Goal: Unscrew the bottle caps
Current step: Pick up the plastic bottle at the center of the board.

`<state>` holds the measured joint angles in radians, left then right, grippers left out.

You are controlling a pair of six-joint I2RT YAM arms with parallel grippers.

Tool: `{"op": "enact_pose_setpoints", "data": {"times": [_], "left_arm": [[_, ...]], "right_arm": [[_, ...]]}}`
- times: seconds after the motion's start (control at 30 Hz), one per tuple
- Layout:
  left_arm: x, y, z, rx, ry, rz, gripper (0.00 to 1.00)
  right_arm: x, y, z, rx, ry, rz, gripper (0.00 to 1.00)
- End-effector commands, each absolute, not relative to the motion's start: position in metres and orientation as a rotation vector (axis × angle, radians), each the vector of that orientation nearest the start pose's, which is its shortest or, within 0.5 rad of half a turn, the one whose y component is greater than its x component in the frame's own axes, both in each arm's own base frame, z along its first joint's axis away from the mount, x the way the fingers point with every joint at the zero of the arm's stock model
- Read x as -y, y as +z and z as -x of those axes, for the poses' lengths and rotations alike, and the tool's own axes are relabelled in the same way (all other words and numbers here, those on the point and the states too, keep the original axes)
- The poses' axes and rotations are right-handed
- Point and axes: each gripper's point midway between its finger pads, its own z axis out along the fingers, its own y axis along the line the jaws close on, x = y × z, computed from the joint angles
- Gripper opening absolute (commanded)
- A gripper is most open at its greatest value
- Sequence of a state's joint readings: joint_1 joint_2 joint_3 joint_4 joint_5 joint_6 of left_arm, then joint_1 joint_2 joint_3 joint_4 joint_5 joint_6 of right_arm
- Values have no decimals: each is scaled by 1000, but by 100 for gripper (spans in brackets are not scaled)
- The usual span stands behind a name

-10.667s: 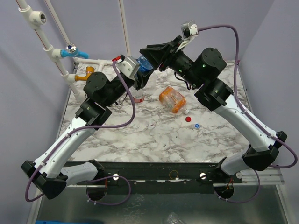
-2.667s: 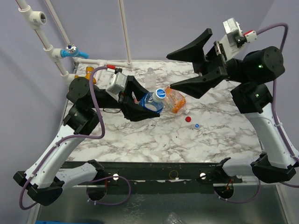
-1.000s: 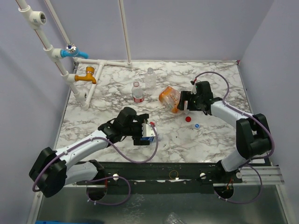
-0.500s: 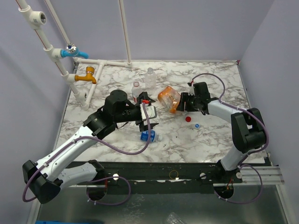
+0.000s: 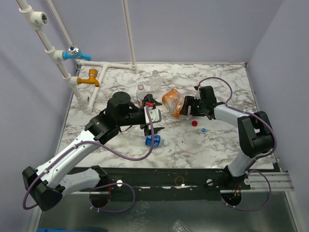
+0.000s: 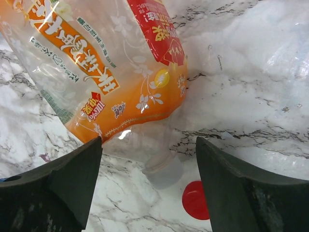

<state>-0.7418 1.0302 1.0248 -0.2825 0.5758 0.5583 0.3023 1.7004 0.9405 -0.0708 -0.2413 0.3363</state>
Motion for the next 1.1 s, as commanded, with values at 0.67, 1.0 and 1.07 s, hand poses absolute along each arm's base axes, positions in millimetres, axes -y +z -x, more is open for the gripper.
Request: {"op": "enact_pose_setpoints", "data": {"times": [0.67, 1.0, 1.07], "left_arm": [[291, 320, -189, -1112, -688, -1438, 99], [290, 330, -187, -1096, -701, -1423, 99], [290, 332, -186, -1097, -708, -1419, 99]], "right_arm": [[-203, 61, -322, -2453, 660, 221, 68], [-197, 30, -330, -2546, 412, 195, 61], [-197, 30, -335, -2529, 401, 173, 57]]}}
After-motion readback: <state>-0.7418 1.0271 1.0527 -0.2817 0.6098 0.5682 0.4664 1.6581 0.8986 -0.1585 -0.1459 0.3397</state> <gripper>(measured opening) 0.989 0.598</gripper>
